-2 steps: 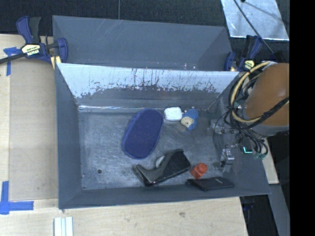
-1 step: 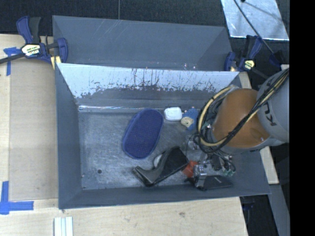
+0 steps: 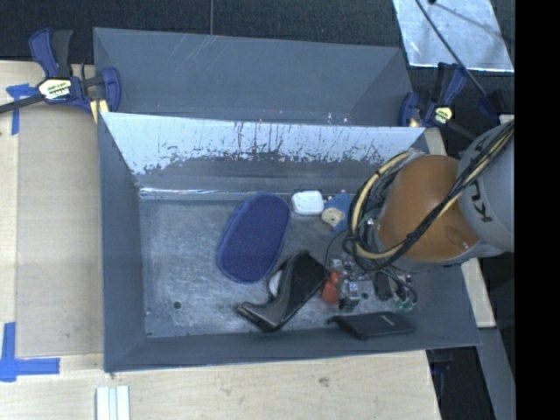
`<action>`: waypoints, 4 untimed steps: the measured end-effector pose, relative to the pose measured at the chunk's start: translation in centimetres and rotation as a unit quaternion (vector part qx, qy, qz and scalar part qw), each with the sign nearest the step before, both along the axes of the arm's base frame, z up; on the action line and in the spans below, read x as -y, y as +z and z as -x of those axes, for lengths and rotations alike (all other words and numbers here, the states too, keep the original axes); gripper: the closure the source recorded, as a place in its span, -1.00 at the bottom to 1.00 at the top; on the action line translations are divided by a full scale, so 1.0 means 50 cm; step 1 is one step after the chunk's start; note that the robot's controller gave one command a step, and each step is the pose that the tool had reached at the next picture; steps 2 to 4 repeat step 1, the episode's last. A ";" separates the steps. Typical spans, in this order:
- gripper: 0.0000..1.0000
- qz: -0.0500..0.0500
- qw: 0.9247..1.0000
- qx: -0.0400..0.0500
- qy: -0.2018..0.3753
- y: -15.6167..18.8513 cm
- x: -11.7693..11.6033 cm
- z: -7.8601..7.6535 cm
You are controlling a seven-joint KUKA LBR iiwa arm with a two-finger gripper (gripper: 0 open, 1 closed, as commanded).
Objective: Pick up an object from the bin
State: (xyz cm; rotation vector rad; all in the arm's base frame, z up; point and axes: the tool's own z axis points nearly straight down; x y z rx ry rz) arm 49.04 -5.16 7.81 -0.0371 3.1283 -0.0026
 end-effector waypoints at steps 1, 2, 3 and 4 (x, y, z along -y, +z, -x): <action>1.00 -0.001 1.000 0.000 -0.017 0.286 -0.035 -0.083; 1.00 -0.001 1.000 0.000 -0.017 0.286 -0.035 -0.083; 1.00 -0.001 1.000 0.000 -0.017 0.286 -0.035 -0.083; 1.00 -0.001 1.000 0.000 -0.017 0.286 -0.035 -0.083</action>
Offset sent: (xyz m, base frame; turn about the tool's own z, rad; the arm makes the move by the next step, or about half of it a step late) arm 0.0380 0.0175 0.1375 0.0342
